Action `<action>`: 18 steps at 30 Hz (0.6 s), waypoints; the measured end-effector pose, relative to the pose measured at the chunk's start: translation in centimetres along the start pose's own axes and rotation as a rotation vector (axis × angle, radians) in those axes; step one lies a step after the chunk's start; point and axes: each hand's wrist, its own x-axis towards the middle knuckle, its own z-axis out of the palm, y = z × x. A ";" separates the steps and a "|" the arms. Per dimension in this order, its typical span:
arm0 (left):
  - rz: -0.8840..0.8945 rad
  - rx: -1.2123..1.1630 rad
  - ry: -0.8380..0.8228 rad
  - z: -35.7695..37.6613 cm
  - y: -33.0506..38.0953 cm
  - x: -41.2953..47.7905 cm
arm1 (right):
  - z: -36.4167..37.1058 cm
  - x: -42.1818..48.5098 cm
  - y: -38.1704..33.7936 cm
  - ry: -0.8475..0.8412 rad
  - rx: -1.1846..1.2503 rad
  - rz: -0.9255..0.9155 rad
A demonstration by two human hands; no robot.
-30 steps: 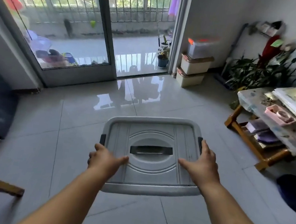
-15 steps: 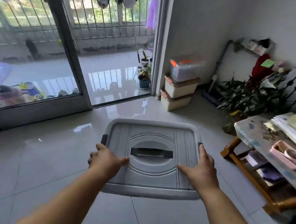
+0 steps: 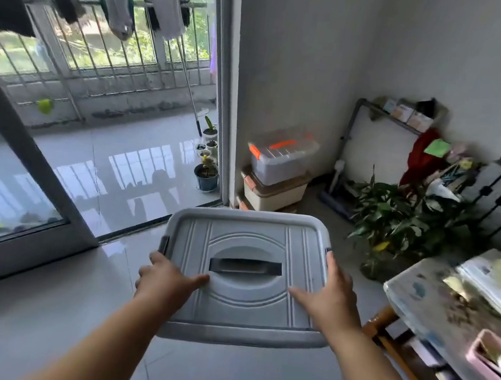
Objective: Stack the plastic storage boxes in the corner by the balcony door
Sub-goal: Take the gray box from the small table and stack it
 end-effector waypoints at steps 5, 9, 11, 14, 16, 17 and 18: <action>-0.017 -0.050 -0.010 0.6 7.8 6.5 | -1.8 11.5 -2.8 -0.003 -0.016 -0.037; -0.029 -0.072 -0.013 1.1 14.3 13.4 | -1.9 21.6 -5.3 0.001 -0.005 -0.057; -0.021 -0.065 -0.015 1.3 17.7 17.0 | -1.9 26.3 -6.5 0.011 0.002 -0.060; 0.008 -0.089 -0.018 1.0 23.6 22.7 | -2.5 33.8 -8.5 0.044 0.012 -0.066; 0.028 -0.100 -0.016 0.7 27.6 26.1 | -3.5 38.5 -9.9 0.049 0.005 -0.061; 0.038 -0.095 -0.017 0.5 29.4 27.5 | -4.1 40.7 -10.4 0.046 -0.001 -0.053; 0.049 -0.090 -0.013 0.4 31.5 29.1 | -4.8 43.1 -11.1 0.049 0.003 -0.051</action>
